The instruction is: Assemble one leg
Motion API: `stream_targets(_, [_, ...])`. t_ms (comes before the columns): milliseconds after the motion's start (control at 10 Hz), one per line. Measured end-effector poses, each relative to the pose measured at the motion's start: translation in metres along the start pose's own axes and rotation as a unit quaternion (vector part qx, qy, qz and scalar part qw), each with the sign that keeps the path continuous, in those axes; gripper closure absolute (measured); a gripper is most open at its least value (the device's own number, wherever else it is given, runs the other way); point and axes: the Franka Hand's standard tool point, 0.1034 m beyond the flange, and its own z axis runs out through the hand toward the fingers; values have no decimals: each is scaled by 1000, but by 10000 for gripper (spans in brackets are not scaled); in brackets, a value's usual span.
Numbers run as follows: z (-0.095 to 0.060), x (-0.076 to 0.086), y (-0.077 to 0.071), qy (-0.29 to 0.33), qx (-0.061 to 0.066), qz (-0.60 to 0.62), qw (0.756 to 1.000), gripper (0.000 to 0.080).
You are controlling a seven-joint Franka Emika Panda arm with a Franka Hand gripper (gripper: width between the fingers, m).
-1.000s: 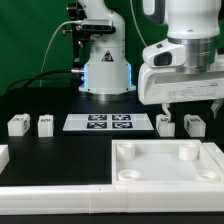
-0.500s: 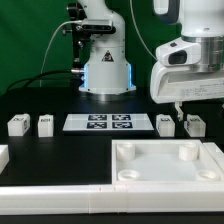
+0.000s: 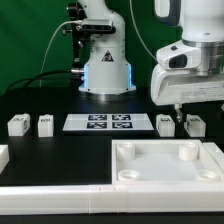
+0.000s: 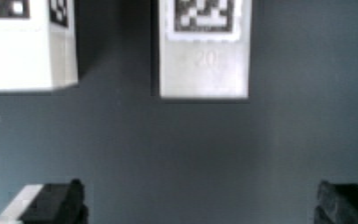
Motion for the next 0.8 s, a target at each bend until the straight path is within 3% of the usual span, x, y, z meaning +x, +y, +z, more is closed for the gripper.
stream_targets(200, [2,-5,-1,-142,7,14,990,150])
stream_targets(300, [3,1,-2,-170,9,14,985,150])
stream_targets(400, [2,-5,0,-224,7,12,975,150])
stream_targets(600, [7,2,-3,-220,9,11,975,150])
stream_targets(800, [15,-4,-10,-220,7,5,975,150])
